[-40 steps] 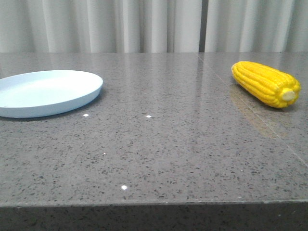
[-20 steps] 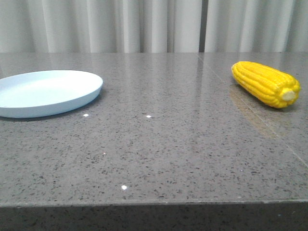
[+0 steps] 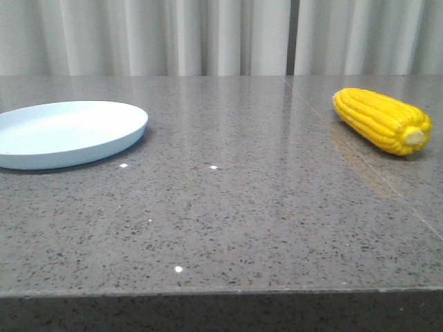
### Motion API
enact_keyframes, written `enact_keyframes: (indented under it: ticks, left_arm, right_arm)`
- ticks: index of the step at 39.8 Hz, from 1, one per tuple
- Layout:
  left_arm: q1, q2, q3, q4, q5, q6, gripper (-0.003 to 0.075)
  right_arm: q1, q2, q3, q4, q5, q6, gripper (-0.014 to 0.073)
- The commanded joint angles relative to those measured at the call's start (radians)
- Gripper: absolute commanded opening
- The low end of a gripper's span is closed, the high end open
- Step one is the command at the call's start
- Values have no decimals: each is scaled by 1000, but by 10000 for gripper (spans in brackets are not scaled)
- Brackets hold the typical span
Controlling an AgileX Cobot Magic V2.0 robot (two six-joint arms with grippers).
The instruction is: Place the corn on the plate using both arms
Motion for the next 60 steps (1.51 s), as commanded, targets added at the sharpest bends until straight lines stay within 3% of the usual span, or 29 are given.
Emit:
enact_keyframes:
  ticks: [1,7,15,22,25,31,39,45,47,50,56,60]
  left_arm:
    - [4,-21,4,-6,-81,0,-20]
    - [4,-21,4,2,-119,0,-20]
    - [4,-21,-36,2,-367,0,-20]
    - [4,20,-224,106,-200,0,-20]
    - [4,73,-311,177,-132,0,-20]
    - [4,232,-452,179,-61,0,-20]
    - [4,350,-515,179,-32,0,-20]
    - [4,350,-515,166,-41,0,-14]
    - [4,350,-515,166,-36,0,18]
    - [4,350,-515,151,-30,0,150]
    - [4,350,-515,52,-16,-2,552]
    - [4,350,-515,43,-16,-2,667]
  right_arm:
    - [-4,-16,-5,9,-85,-8,-68]
    - [-4,-16,-5,15,-123,-8,-68]
    - [-4,-16,-81,42,-208,-8,-67]
    - [-4,-2,-260,46,-152,-8,-64]
    - [-4,49,-366,48,-79,-8,-58]
    - [-4,216,-511,49,-27,-8,-58]
    - [-4,382,-584,89,-33,-7,-58]
    - [-4,401,-580,89,-34,-7,-51]
    - [-4,401,-580,89,-33,-7,-22]
    - [-4,401,-580,89,-33,-7,99]
    - [-4,401,-580,89,-33,-7,500]
    - [-4,401,-580,89,-33,-7,659]
